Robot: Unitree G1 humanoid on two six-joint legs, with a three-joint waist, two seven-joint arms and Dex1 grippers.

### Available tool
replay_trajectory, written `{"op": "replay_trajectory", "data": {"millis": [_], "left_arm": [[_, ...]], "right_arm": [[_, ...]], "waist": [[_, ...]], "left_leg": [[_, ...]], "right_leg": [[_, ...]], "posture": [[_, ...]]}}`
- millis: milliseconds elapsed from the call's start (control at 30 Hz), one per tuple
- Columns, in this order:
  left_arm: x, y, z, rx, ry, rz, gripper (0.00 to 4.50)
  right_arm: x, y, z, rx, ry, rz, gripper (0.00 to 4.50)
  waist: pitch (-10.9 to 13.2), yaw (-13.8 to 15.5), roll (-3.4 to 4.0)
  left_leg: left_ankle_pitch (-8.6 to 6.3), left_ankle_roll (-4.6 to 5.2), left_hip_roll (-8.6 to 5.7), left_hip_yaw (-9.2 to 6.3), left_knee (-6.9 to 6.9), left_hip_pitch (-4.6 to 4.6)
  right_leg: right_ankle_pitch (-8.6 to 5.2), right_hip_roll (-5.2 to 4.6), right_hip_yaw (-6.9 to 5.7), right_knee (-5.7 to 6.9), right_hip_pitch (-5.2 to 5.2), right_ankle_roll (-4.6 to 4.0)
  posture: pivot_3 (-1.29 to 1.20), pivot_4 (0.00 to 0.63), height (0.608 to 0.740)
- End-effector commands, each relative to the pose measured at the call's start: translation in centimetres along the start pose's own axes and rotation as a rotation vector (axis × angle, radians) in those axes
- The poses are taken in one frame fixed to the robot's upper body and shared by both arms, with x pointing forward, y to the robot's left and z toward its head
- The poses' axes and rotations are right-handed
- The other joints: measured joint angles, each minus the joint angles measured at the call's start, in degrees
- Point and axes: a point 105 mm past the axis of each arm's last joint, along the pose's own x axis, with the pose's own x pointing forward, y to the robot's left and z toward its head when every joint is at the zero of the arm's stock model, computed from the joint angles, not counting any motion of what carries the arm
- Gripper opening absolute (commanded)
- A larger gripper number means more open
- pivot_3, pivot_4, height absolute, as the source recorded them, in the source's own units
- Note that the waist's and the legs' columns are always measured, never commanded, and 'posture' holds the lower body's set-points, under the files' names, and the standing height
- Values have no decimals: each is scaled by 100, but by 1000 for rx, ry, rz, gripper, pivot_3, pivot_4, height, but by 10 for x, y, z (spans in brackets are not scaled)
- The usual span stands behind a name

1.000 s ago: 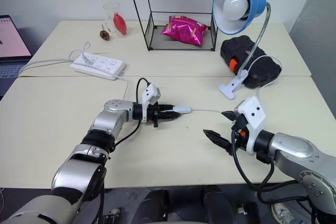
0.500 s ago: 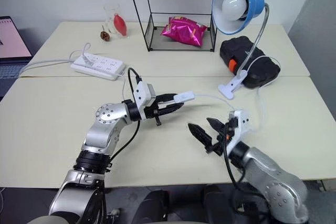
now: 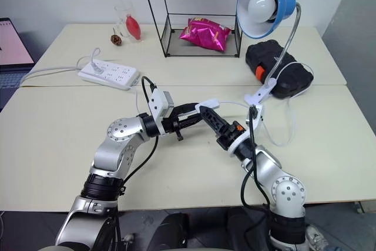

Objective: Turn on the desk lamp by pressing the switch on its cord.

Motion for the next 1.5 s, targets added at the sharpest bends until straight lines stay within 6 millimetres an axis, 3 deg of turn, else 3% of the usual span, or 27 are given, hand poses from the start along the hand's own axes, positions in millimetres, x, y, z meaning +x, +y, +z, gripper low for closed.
{"op": "replay_trajectory", "data": {"millis": [33,533,867,1067,1500], "left_arm": [[-1,-1,14,30,-35,0,1105],[-1,-5,12,43,-22,-15,1105],[-1,-6,13,48,-22,-20,1097],[-1,-7,12,50,-20,-24,1097],[-1,-6,12,52,-21,-21,1088]], "right_arm": [[6,7,5,13,-33,30,4500],[11,2,4,40,-38,13,4500],[13,1,0,66,-28,2,1925],[14,2,-2,66,-19,4,670],[16,0,2,82,-40,1,583]], "waist": [[0,0,0],[0,0,1],[0,-1,1],[1,-1,1],[1,-1,1]], "left_leg": [[0,0,0,0,-1,0],[0,0,-1,1,-1,-2],[0,0,-1,1,-2,-2],[0,0,0,2,-2,-3],[0,0,0,2,-3,-3]], "right_leg": [[0,0,0,0,-1,0],[0,0,1,-1,-3,0],[-2,0,1,-2,-4,2],[-2,-1,2,-2,-5,2],[-9,0,3,-3,-6,14]], "posture": [[0,150,740],[0,150,740],[0,150,740],[0,150,740],[0,150,740]]}}
